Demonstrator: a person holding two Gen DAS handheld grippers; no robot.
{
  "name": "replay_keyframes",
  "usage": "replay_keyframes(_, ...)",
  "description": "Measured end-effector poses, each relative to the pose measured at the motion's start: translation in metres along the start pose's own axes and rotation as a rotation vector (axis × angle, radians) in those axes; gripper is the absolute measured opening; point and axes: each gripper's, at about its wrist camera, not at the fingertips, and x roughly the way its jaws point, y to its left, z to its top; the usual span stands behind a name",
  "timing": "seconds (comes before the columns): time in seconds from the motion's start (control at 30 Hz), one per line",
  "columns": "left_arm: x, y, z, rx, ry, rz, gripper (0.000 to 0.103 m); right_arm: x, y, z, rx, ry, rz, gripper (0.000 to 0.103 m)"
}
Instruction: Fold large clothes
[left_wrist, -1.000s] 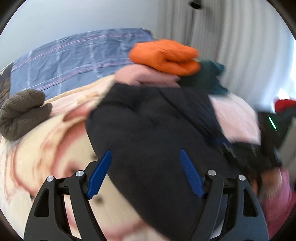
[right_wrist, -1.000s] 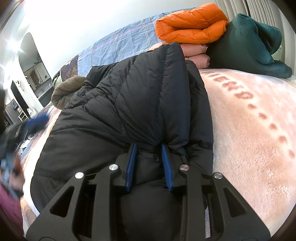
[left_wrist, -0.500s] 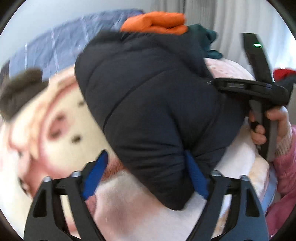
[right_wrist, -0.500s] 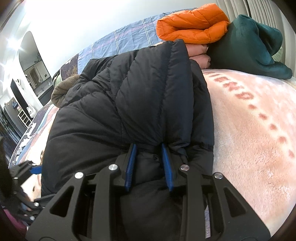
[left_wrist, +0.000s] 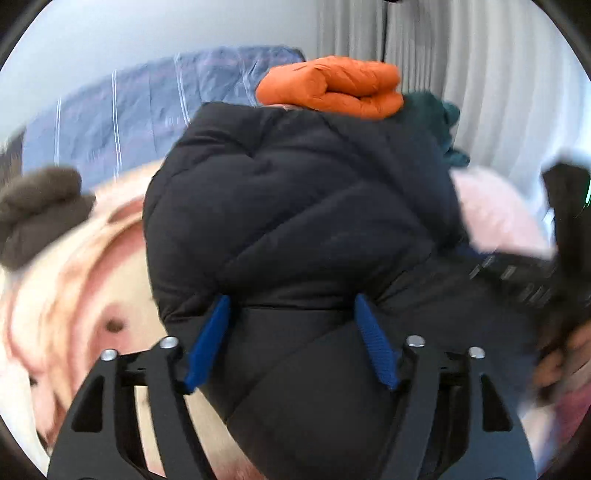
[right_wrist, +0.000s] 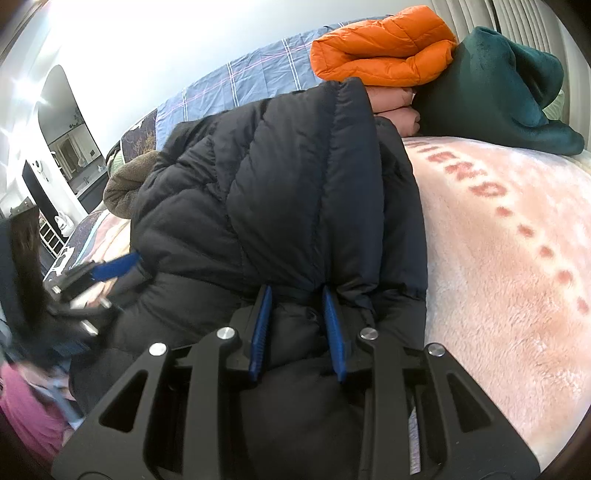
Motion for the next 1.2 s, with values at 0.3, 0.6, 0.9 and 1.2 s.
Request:
replay_keyframes(0.3, -0.017, 0.007, 0.013, -0.076, 0.002, -0.027, 0.074, 0.0, -0.003, 0.0, 0.006, -0.001, 0.008, 0.03)
replay_keyframes(0.6, 0.02, 0.006, 0.028, -0.039, 0.024, 0.099, 0.099, -0.001, -0.004, 0.001, 0.013, -0.01, 0.016, 0.03)
replay_keyframes(0.9, 0.018, 0.011, 0.016, -0.053, 0.02, 0.095, 0.099, -0.056, 0.026, 0.03, -0.138, -0.112, -0.028, 0.077)
replay_keyframes(1.2, 0.015, 0.012, 0.013, -0.067, 0.003, 0.089, 0.099, 0.021, -0.035, 0.087, 0.032, 0.111, 0.026, 0.089)
